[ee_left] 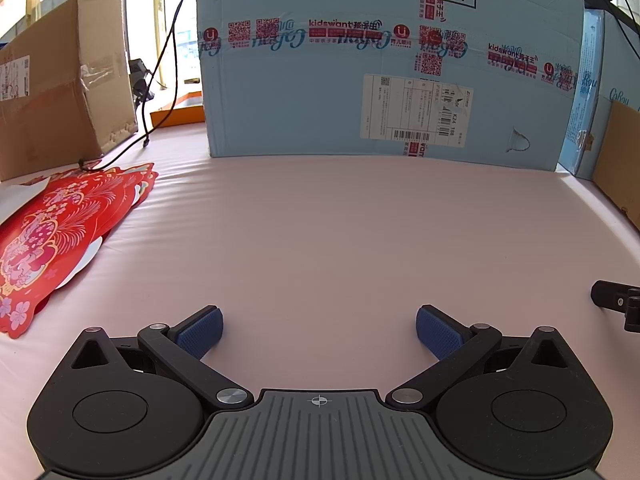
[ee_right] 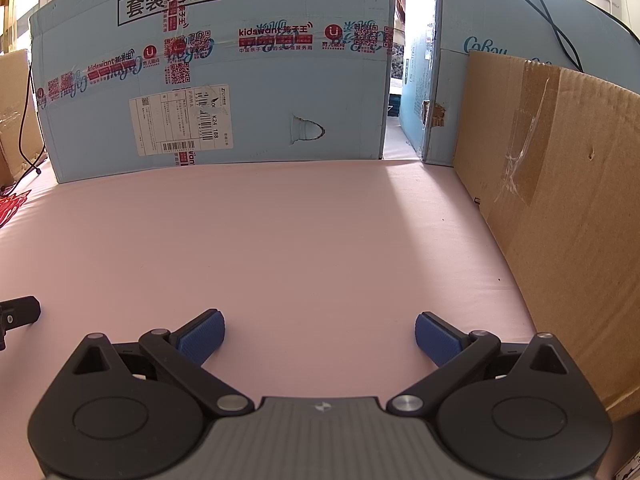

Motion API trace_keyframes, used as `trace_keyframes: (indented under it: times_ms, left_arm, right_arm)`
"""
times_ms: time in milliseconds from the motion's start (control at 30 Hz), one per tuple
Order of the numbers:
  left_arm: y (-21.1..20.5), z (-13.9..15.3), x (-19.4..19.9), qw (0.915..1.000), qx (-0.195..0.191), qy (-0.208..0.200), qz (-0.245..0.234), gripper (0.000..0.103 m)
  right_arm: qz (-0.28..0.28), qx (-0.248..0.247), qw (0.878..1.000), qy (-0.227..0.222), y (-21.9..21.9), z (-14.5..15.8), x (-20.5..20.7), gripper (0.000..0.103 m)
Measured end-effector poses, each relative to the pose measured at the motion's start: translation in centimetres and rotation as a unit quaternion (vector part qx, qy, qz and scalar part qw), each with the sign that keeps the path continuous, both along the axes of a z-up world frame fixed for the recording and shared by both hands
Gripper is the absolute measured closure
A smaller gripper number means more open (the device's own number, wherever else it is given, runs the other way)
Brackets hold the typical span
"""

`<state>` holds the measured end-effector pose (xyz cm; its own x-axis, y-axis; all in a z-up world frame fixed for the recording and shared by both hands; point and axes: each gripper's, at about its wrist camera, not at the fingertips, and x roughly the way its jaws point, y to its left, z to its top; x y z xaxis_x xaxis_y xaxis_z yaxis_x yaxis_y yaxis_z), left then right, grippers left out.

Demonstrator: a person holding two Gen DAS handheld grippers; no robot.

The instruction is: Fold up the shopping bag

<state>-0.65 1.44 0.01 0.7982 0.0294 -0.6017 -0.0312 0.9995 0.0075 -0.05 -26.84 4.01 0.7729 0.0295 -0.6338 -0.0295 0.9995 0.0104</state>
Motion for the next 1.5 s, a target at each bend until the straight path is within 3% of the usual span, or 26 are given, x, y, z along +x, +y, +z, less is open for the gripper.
trace_keyframes:
  times_ms: [1500]
  left_arm:
    - [0.24,-0.11,0.06,1.0,0.0,0.0,0.0,0.0]
  right_arm:
    - [0.0,0.0,1.0,0.0,-0.01,0.29,0.03,0.0]
